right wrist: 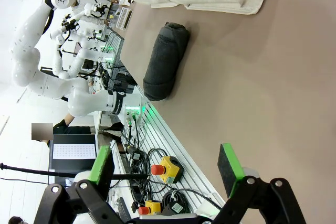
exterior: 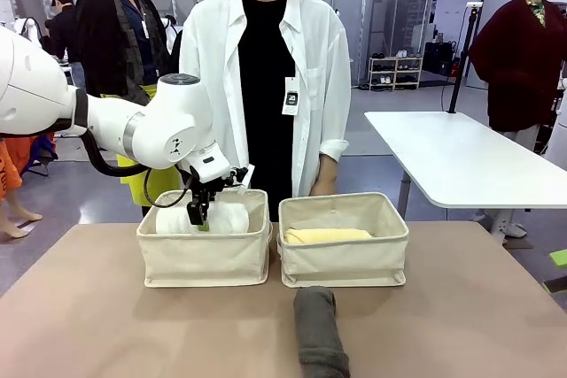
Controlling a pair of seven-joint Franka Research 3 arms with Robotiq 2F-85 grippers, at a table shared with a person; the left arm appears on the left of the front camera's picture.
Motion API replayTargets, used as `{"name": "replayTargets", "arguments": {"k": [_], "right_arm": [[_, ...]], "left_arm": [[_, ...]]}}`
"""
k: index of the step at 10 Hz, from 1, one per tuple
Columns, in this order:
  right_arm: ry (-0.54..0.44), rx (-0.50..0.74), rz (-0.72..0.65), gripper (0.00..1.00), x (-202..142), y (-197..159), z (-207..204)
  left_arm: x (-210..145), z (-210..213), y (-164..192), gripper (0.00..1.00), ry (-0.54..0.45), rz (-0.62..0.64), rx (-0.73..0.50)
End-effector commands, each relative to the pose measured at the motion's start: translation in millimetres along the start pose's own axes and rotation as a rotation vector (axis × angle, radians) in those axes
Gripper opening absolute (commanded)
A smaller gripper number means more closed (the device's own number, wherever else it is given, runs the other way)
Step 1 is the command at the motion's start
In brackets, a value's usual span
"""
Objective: Divide the towels into two baskets.
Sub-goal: Pick up one hotel-folded towel from the bottom of the table and place it in the Fabric basket indicated by the person.
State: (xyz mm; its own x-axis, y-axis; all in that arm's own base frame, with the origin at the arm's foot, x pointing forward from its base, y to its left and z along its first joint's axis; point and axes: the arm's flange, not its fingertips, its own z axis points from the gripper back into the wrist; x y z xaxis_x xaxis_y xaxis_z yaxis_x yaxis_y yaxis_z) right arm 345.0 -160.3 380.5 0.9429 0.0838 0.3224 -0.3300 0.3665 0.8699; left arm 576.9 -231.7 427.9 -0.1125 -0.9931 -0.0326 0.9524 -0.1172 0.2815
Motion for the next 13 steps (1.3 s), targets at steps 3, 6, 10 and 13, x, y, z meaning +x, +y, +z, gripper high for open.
{"name": "replayTargets", "arguments": {"k": [3, 6, 10, 13], "right_arm": [[-0.011, -0.009, -0.006, 1.0, -1.8, 2.4, -1.7], [-0.011, -0.009, -0.006, 1.0, -1.8, 2.4, -1.7], [-0.011, -0.009, -0.006, 1.0, -1.8, 2.4, -1.7], [-0.011, -0.009, -0.006, 1.0, -1.8, 2.4, -1.7]], "left_arm": [[2.8, 15.7, -5.1, 1.0, -0.021, 0.035, 0.011], [5.8, 13.2, -0.9, 1.0, -0.01, 0.033, 0.019], [5.8, 13.2, -0.9, 1.0, -0.01, 0.033, 0.019], [5.8, 13.2, -0.9, 1.0, -0.01, 0.033, 0.019]]}}
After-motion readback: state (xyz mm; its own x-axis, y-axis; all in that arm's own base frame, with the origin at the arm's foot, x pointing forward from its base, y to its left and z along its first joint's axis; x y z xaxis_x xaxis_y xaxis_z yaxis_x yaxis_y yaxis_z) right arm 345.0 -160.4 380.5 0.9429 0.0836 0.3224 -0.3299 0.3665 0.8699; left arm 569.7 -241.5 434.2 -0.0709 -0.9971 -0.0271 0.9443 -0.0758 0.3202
